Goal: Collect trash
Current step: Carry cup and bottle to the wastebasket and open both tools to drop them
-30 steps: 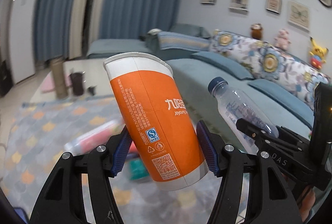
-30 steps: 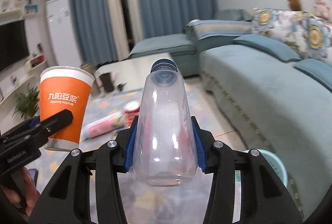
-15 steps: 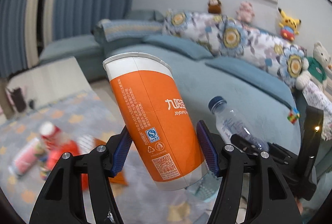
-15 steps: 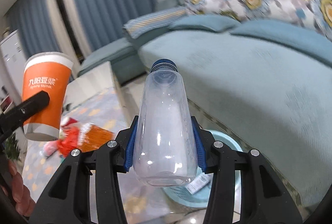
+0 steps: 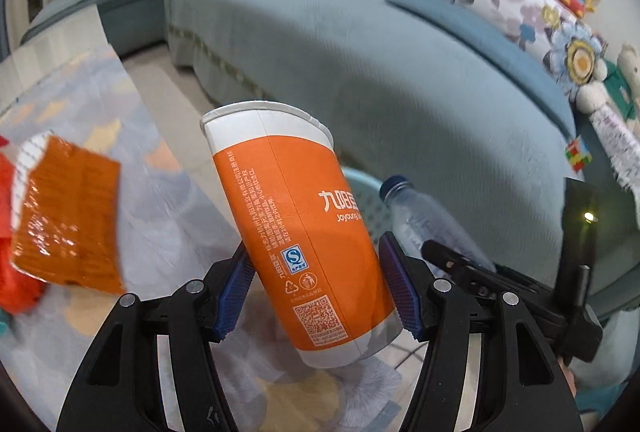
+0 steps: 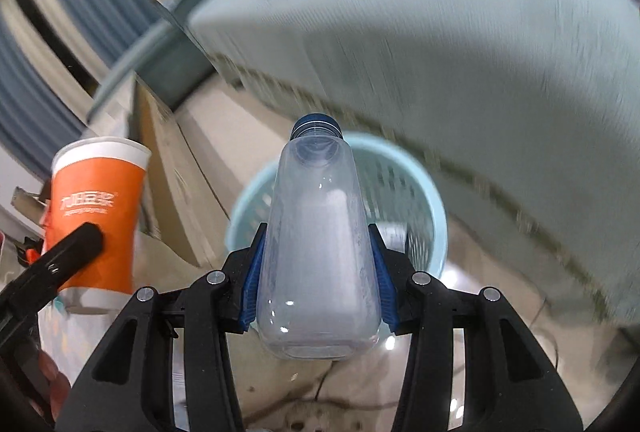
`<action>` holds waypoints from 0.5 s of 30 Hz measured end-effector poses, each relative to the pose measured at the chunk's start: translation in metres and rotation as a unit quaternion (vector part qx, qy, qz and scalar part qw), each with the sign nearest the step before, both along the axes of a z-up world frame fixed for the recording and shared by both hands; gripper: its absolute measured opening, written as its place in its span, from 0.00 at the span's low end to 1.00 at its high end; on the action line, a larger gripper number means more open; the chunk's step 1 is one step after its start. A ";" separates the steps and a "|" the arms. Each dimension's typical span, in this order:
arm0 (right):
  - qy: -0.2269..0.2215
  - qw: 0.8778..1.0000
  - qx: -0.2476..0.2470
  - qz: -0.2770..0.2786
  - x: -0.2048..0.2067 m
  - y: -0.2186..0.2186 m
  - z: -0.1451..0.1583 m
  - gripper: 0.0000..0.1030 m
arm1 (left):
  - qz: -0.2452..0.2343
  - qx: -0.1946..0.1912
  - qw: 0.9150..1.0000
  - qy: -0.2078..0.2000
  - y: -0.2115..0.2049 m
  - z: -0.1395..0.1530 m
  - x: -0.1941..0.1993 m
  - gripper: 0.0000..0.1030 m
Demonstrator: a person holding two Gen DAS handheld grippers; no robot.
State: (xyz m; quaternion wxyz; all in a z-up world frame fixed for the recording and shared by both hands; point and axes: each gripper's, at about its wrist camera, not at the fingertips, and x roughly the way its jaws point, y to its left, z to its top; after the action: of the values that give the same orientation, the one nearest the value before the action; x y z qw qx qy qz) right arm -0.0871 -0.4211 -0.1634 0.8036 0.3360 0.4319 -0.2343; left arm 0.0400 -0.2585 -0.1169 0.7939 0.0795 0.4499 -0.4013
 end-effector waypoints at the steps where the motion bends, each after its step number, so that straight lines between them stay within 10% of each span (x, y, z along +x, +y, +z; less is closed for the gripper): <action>1: 0.006 1.000 0.010 -0.002 0.000 -0.002 -0.007 0.42 | -0.003 0.005 1.000 0.002 -0.001 -0.003 0.000 0.57; 15: -0.005 0.999 0.041 -0.007 0.000 0.004 -0.014 0.46 | -0.004 -0.007 1.000 0.004 0.006 0.006 0.000 0.62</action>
State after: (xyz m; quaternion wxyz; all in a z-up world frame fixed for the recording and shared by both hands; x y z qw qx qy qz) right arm -0.0872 -0.4171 -0.1771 0.7899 0.3724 0.4346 -0.2203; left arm 0.0404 -0.2529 -0.1112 0.7913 0.0745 0.4498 -0.4074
